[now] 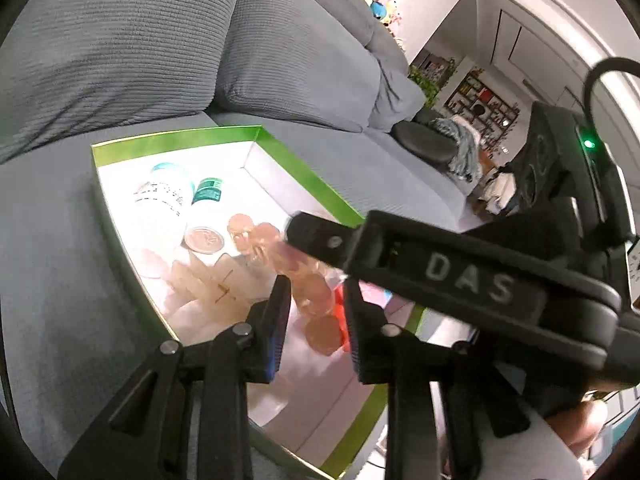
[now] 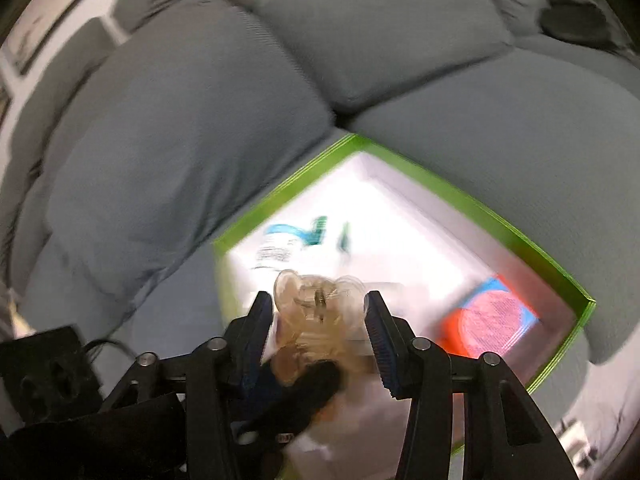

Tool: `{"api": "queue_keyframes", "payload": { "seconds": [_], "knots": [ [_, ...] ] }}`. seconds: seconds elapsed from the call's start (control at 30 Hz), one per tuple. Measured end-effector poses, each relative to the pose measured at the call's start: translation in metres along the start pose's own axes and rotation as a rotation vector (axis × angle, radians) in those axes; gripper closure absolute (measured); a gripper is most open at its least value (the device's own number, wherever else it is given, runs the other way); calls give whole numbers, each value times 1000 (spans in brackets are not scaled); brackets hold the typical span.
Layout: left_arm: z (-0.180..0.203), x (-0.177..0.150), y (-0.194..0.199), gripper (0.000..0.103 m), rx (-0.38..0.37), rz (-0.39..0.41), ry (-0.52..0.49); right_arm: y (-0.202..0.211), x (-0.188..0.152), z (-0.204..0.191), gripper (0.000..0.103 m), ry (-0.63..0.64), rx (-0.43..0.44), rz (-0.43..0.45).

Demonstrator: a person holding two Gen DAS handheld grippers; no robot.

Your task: Organize rigid objects

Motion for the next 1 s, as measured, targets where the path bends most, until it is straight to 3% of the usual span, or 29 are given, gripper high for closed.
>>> {"api": "queue_keyframes", "payload": {
  "seconds": [0.03, 0.1, 0.13, 0.17, 0.23, 0.3, 0.37, 0.6, 1.0],
  "knots": [
    [2, -1, 1, 72, 4, -2, -15, 1, -1, 7, 53, -14, -31, -4],
    [6, -4, 4, 52, 18, -6, -32, 4, -2, 15, 52, -36, -56, -2],
    [7, -5, 7, 37, 30, -1, -44, 6, -1, 17, 45, -44, -64, 2],
    [9, -4, 10, 27, 46, 12, -58, 8, -1, 18, 42, -48, -72, 6],
    [11, -1, 15, 18, 68, 39, -84, 17, 2, 24, 30, -59, -116, 32],
    [14, 2, 18, 14, 102, 62, -117, 28, 4, 26, 27, -59, -139, 62],
    [15, 4, 23, 0, 144, 92, -148, 37, 6, 28, 21, -60, -151, 79],
    [5, 14, 29, 1, 287, 153, -213, 70, 9, 44, 18, -49, -279, 118],
    [-11, 13, 41, 1, 314, 152, -157, 79, 10, 54, 18, -45, -372, 110]
  ]
}}
Point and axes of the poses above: each gripper's, at about its wrist camera, not at the fingertips, and y roughly against the way its jaws point, z to its right, x to its top, the point moved 9 cm from there along -y, roughly the way its jaws point, and after that the axes turned 13 degrees about y, right-handed, at the moved point
